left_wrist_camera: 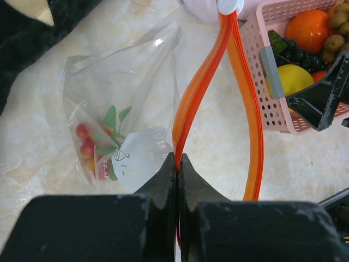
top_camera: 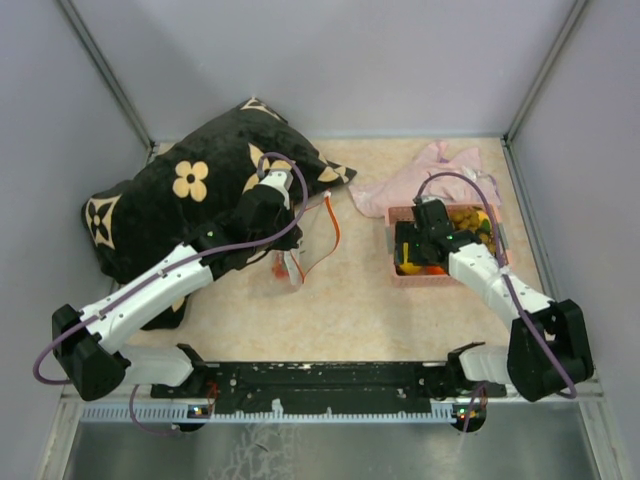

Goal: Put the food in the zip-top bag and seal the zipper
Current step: Pick up the fake fruit from the bin.

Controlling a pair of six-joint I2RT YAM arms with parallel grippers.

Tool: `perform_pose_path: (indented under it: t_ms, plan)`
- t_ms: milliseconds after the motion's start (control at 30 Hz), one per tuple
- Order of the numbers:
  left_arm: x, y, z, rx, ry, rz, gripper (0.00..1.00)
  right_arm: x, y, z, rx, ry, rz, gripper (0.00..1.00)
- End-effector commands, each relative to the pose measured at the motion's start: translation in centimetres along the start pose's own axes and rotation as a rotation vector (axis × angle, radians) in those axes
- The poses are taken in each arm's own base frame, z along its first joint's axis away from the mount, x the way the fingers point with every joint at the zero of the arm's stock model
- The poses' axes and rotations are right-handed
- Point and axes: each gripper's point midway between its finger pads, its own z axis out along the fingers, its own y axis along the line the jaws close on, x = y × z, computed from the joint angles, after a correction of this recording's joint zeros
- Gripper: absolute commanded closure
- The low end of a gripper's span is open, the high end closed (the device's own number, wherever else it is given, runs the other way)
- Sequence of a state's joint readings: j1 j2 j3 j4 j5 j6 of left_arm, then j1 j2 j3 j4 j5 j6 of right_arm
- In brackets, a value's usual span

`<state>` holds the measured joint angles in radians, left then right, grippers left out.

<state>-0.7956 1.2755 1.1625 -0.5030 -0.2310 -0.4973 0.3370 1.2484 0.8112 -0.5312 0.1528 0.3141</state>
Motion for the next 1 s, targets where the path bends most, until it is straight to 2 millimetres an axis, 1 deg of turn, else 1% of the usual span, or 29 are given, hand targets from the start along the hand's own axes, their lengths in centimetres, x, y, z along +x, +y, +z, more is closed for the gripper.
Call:
perform_pose_path:
  t_ms: [0,133,400,500,700,967]
  plan:
    - [-0.5,0.0,-0.2,0.002,-0.014,-0.001,1.0,-1.3,0.4,1.2,-0.019,-0.042,-0.001,0.18]
    - [-0.4,0.0,-0.1,0.002,-0.012,-0.002,1.0,-1.5,0.4,2.2,-0.008,-0.044,-0.007,0.17]
    - [-0.4,0.0,-0.1,0.002,-0.011,0.0,1.0,-1.2,0.1,4.2,0.016,-0.013,-0.016,0.16]
    - [-0.4,-0.1,-0.1,0.004,-0.01,0.0,1.0,-1.4,0.1,4.4,0.019,-0.016,-0.017,0.16]
    - [-0.3,-0.1,-0.1,0.01,-0.006,0.001,1.0,-1.9,0.1,4.2,0.02,-0.037,-0.019,0.18]
    - [-0.1,-0.2,0.1,0.011,0.003,0.001,1.0,-1.2,0.5,5.3,0.005,0.001,-0.036,0.13]
